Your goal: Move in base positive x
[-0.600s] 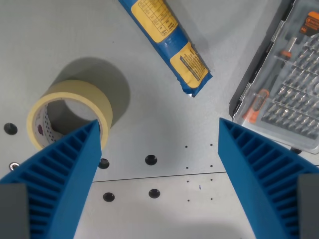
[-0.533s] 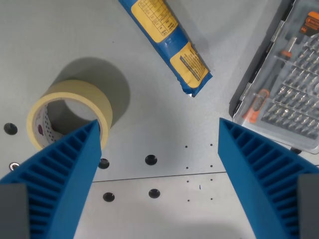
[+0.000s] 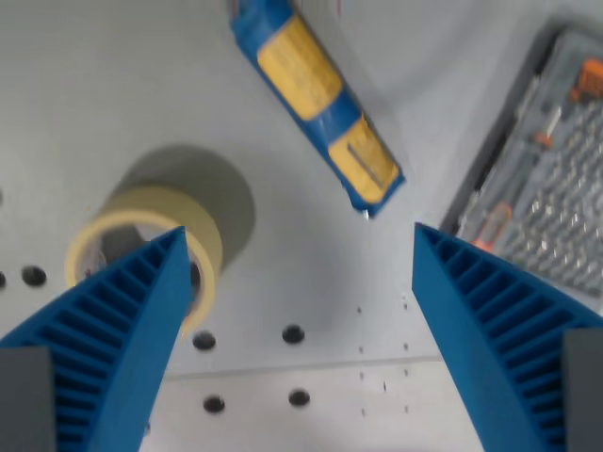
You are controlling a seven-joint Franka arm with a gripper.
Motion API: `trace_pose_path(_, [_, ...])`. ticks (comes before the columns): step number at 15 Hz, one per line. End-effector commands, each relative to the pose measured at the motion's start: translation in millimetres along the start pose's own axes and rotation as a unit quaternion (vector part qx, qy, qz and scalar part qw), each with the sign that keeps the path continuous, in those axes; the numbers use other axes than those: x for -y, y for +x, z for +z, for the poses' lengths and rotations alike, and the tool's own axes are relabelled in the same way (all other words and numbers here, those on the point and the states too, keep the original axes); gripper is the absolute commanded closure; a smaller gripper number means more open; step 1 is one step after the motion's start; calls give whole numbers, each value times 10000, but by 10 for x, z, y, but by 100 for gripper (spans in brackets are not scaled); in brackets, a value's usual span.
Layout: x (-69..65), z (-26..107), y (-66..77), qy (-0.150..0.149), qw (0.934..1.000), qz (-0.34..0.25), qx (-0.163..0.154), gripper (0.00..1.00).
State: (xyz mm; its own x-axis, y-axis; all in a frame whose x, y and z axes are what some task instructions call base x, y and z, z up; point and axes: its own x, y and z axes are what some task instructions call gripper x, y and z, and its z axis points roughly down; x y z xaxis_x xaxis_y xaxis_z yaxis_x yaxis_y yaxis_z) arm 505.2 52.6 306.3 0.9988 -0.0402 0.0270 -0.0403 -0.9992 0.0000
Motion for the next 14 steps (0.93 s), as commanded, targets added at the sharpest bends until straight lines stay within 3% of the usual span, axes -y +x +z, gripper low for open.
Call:
trace_pose_path(1, [0,3,223,-43,9999,4,160,0])
trace_pose_path(14, [55,71,871,-43,9999,4,160,0])
